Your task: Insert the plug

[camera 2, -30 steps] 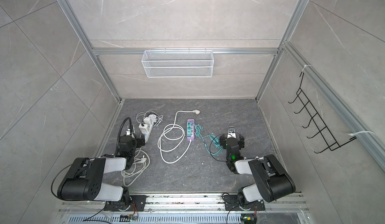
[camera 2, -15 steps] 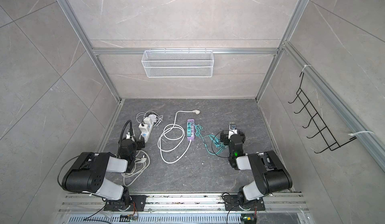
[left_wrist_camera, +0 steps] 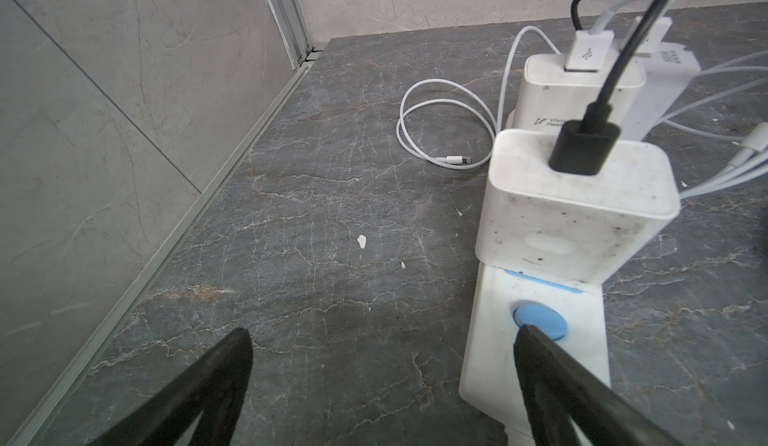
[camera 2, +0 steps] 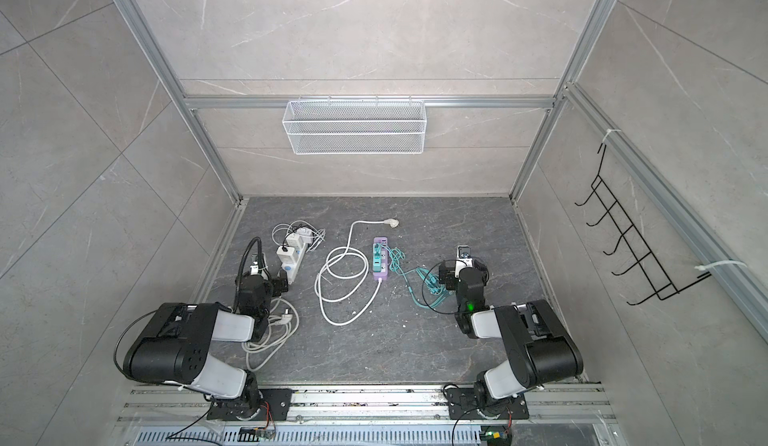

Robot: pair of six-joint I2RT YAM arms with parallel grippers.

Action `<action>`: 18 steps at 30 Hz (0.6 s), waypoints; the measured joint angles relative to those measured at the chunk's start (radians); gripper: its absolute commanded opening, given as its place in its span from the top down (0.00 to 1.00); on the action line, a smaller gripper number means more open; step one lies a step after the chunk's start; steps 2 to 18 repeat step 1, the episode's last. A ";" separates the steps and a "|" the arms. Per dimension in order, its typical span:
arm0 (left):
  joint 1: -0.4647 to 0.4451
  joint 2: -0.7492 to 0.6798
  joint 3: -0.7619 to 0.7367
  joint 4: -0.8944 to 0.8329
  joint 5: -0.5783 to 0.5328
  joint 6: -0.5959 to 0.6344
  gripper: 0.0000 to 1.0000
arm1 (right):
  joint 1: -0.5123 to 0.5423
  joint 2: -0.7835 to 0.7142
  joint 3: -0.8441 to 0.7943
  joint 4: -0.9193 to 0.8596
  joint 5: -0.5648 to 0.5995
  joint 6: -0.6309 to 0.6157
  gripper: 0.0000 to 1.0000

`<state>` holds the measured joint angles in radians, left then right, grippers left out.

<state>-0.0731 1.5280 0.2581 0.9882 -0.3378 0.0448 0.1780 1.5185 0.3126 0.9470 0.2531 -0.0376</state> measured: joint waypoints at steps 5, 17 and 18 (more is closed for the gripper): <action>0.000 0.000 0.000 -0.001 0.000 0.000 0.00 | 0.000 0.000 0.000 -0.001 0.000 0.000 0.01; 0.000 0.000 0.000 -0.001 0.000 0.000 0.00 | 0.000 0.000 0.000 -0.001 0.000 0.000 0.01; 0.000 0.000 0.000 -0.001 0.000 0.000 0.00 | 0.000 0.000 0.000 -0.001 0.000 0.000 0.01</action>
